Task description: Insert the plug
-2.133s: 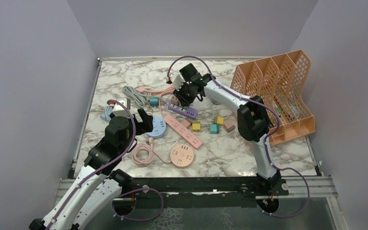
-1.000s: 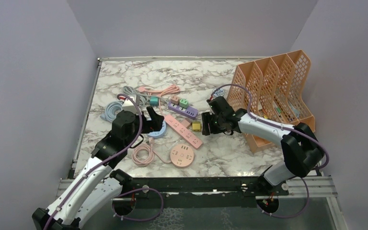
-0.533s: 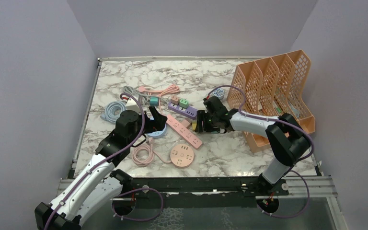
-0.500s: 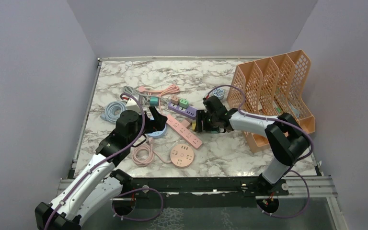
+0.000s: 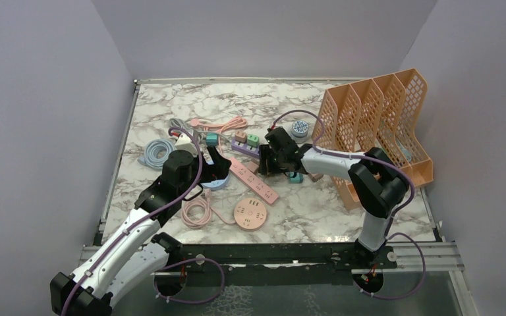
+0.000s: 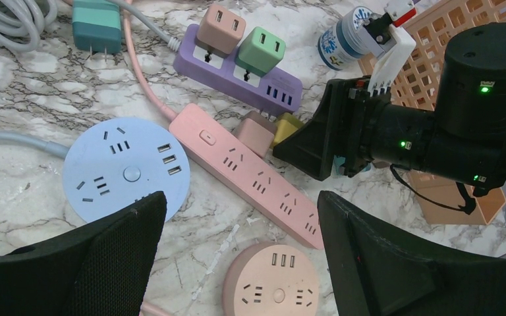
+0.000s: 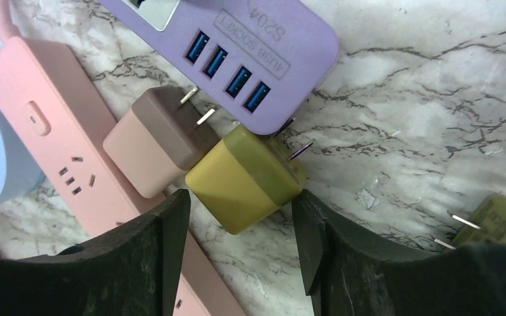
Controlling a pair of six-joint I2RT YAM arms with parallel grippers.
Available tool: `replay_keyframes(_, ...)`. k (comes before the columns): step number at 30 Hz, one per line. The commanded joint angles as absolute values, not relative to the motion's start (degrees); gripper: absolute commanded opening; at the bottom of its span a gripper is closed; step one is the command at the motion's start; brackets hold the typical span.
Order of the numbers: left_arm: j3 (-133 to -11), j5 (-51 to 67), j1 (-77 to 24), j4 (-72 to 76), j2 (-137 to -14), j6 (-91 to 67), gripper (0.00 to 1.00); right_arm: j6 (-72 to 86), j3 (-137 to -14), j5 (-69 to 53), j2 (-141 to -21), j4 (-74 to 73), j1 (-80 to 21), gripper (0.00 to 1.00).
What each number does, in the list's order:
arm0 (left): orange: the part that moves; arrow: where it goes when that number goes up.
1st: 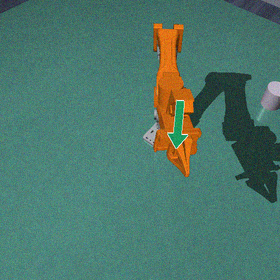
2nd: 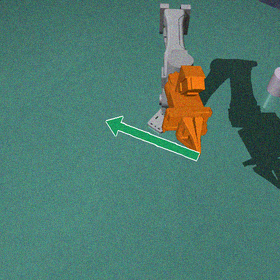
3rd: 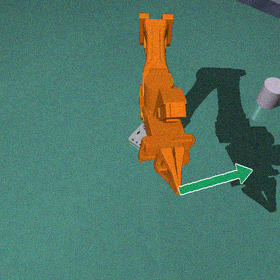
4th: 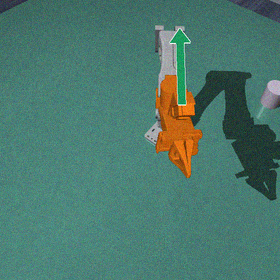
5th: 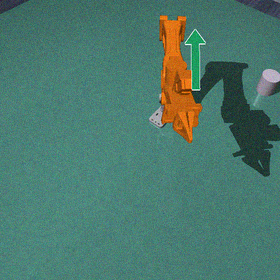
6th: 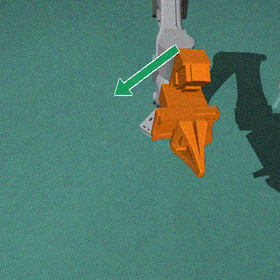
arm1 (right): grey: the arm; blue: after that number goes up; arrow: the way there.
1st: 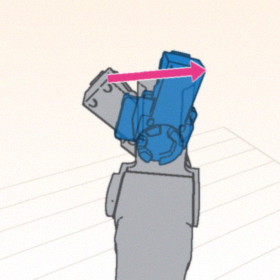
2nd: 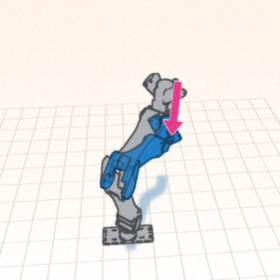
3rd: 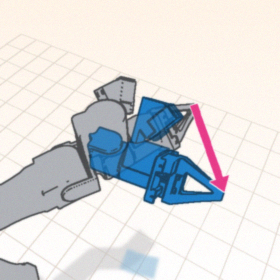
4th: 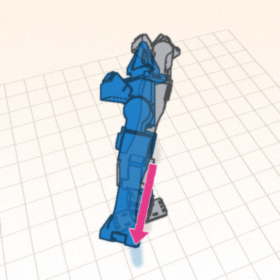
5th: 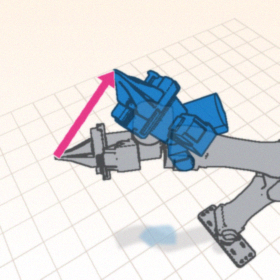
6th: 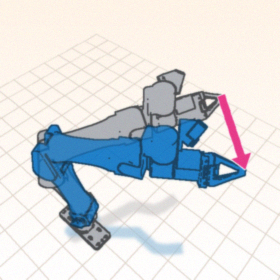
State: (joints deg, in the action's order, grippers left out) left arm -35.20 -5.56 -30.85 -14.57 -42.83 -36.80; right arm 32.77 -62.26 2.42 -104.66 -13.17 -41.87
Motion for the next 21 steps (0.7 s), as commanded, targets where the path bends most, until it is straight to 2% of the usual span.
replay_keyframes(1,-34.86,-6.09,-30.84,-13.22,-42.32,-37.28,0.87,32.80,-63.35,13.09,-108.11,-18.21,-42.75,0.57)
replay_keyframes(5,-34.80,-6.37,-30.79,-13.27,-42.20,-37.10,0.87,33.56,-64.42,19.01,-108.42,-22.30,-43.00,0.55)
replay_keyframes(7,-34.80,-6.33,-30.77,-13.27,-42.31,-37.09,0.87,33.80,-64.31,20.27,-107.72,-22.87,-43.05,0.58)
replay_keyframes(14,-34.89,-6.32,-30.76,-12.93,-42.94,-37.09,0.87,32.23,-65.79,18.63,-107.20,-20.20,-43.04,0.68)
replay_keyframes(21,-34.57,-6.42,-30.76,-13.01,-42.50,-37.26,0.87,32.53,-69.04,17.83,-110.35,-19.15,-43.03,0.67)
